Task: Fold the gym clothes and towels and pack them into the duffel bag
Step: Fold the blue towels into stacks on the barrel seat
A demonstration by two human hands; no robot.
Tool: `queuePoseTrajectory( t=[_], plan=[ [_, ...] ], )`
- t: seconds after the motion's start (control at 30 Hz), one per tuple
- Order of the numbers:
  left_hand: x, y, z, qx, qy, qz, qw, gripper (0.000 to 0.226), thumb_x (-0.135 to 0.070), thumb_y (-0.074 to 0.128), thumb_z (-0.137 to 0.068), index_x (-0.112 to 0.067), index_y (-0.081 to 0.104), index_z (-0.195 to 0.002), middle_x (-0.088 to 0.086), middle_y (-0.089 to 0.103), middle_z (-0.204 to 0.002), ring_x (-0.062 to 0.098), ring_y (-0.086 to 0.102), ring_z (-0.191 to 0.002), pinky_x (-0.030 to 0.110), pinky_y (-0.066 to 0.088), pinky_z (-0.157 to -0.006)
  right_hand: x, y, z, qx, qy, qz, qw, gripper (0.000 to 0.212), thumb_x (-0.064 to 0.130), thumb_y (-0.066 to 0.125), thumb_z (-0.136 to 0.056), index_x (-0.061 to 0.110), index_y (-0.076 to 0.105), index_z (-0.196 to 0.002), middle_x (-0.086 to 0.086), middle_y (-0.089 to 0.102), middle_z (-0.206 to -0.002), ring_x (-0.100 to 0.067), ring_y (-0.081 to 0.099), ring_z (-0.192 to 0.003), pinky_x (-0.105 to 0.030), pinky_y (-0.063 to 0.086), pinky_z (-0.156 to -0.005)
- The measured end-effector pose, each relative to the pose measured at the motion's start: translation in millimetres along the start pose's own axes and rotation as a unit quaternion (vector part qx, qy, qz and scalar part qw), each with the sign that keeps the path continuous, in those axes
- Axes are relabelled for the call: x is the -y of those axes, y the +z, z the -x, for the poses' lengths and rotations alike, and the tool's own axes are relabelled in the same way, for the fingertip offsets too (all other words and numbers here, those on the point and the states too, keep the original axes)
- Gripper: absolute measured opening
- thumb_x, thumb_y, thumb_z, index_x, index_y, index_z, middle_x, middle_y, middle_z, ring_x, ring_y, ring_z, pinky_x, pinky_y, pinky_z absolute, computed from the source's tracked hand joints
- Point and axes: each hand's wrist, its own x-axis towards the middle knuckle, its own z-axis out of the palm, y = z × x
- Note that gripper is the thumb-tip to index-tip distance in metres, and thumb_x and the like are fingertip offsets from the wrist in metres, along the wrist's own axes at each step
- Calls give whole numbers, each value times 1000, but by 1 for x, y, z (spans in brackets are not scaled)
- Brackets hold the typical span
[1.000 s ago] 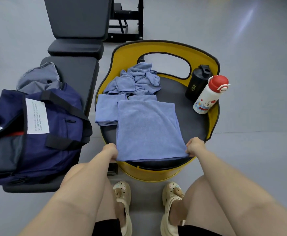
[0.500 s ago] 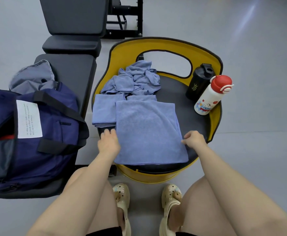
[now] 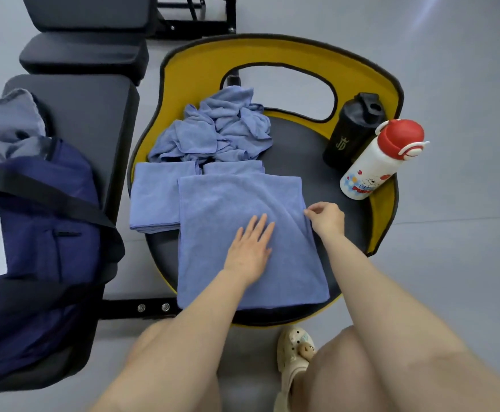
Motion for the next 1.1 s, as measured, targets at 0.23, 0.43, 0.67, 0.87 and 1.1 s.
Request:
queuePoseTrajectory(
  t=[0.23,0.43,0.67,0.87,1.1],
  plan=[
    [-6,11,-21,-23,0,-39,999,63,-39,25,-102,-21,-11,-150,-2,-18,-158,17,-17,-145,42,-9,-116,22,8,-33,-2,-73,-42,996,19,15,67,-88,9,70,-105,-3,68,-105,-13,57,-91,-25,42,-81],
    [-2,26,-22,-11,1,-27,1000,63,-49,2,-94,-23,-17,-148,-7,-25,-154,15,-24,-143,42,-10,-116,34,15,-50,4,-94,-43,995,14,14,64,-89,9,70,-100,-3,67,-101,-15,58,-91,-24,41,-78],
    [-2,32,-23,-25,9,-17,1000,71,-53,-22,-73,-25,-25,-139,-11,-35,-144,15,-36,-131,38,-20,-108,42,5,-64,-9,-62,-57,996,14,16,58,-95,11,64,-106,-7,65,-102,-15,56,-87,-24,40,-76],
    [-3,28,-23,-53,16,4,998,75,-48,-17,-78,-22,-13,-148,-10,-20,-155,12,-22,-143,38,-13,-114,26,20,-36,-87,-232,83,965,31,21,46,-99,9,54,-127,-6,51,-132,-22,49,-119,-34,42,-98],
    [26,6,-23,-102,-114,-39,987,55,-32,11,-103,-17,-14,-149,-4,-19,-158,14,-17,-145,37,-15,-114,-23,37,-9,82,-349,292,887,55,38,24,-104,15,12,-153,3,3,-161,-10,-3,-148,-26,-8,-118]
  ],
)
